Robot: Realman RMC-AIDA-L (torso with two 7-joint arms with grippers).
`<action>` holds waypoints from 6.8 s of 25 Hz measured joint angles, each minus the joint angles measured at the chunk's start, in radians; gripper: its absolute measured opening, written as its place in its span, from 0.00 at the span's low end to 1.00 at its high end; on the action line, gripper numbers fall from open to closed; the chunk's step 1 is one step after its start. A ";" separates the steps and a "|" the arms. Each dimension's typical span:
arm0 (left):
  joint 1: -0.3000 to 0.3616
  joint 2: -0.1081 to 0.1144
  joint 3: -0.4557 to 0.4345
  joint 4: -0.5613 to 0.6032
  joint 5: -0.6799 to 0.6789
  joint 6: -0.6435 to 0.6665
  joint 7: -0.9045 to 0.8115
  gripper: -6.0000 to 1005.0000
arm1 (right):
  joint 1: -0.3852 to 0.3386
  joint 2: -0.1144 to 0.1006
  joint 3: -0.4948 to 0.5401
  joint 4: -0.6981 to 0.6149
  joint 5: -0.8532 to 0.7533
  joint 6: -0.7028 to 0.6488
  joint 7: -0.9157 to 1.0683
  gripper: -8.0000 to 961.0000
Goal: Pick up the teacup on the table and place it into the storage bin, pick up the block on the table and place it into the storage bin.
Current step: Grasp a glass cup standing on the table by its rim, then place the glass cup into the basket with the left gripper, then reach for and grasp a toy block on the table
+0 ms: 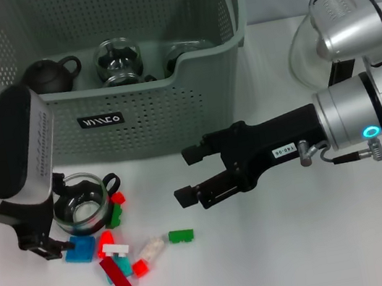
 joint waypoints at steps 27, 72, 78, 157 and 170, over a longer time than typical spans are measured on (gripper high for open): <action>-0.041 0.007 0.040 -0.100 0.062 -0.062 0.045 0.49 | 0.005 0.002 -0.007 0.022 0.037 0.025 -0.007 0.98; 0.013 -0.002 -0.083 0.207 -0.336 0.412 -0.401 0.05 | -0.032 -0.050 -0.003 0.011 0.029 -0.058 -0.021 0.98; -0.093 0.010 -0.278 0.250 -0.503 0.426 -0.597 0.04 | -0.061 -0.062 -0.003 0.011 0.029 -0.082 -0.021 0.98; -0.496 0.111 -0.120 -0.730 -0.126 -0.858 -0.702 0.38 | -0.084 -0.064 0.009 0.010 0.003 -0.109 0.001 0.98; -0.373 0.059 -0.123 -0.269 -0.058 -0.599 -0.855 0.67 | -0.075 -0.069 0.022 0.010 0.003 -0.113 0.001 0.98</action>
